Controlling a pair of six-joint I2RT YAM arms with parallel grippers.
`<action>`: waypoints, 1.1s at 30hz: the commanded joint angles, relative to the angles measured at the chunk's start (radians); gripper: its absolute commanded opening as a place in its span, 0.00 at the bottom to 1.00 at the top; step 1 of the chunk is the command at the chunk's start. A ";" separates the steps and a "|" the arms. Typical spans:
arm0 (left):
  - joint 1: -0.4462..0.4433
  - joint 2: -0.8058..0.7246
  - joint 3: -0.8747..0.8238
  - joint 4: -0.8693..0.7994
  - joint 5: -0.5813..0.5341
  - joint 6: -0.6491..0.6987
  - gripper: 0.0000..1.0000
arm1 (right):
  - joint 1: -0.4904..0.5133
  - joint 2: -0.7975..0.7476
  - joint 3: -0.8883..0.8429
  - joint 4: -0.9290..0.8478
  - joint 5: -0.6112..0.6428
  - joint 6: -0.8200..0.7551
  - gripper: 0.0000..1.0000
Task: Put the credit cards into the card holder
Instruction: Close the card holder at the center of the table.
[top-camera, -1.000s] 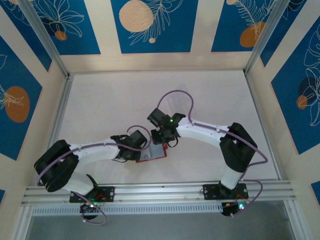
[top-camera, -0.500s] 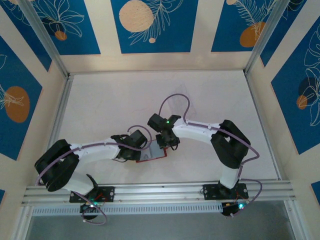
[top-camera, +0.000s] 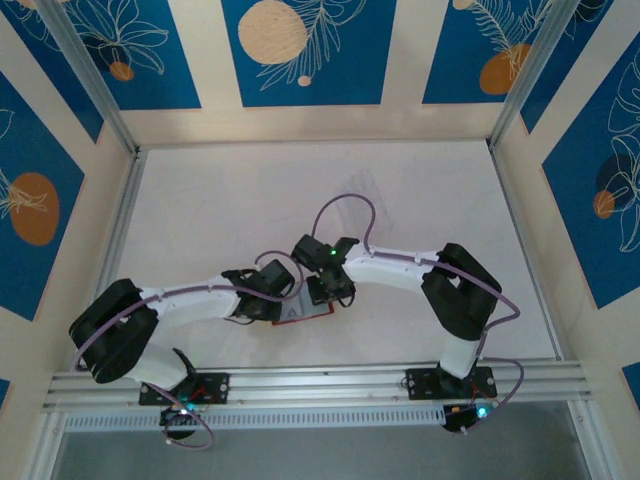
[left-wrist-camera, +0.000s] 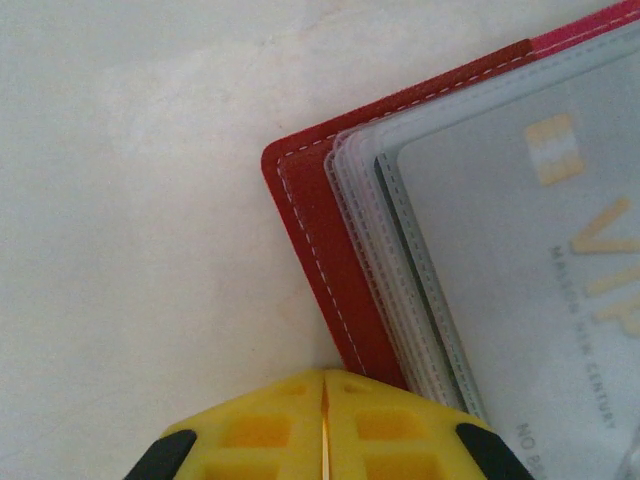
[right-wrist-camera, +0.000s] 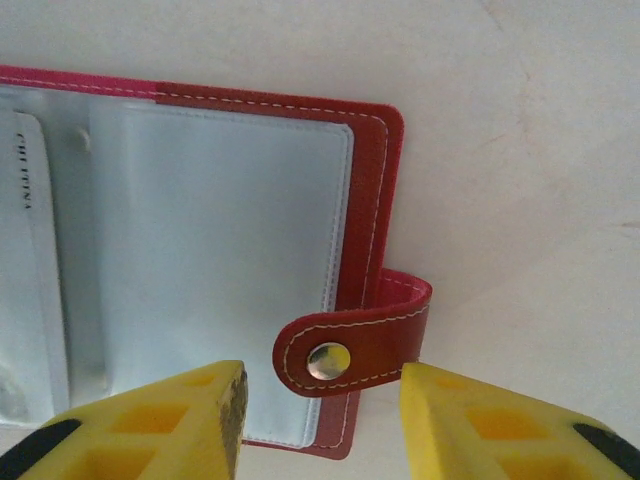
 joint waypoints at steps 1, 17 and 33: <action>0.006 0.027 -0.013 0.137 0.057 0.004 0.08 | 0.028 0.058 0.060 -0.091 0.119 0.044 0.46; -0.005 0.006 0.057 0.103 0.085 0.030 0.09 | 0.004 -0.042 -0.013 -0.085 0.156 0.074 0.00; 0.025 0.044 0.159 0.059 0.121 -0.012 0.08 | -0.132 -0.245 -0.137 0.057 -0.069 0.027 0.00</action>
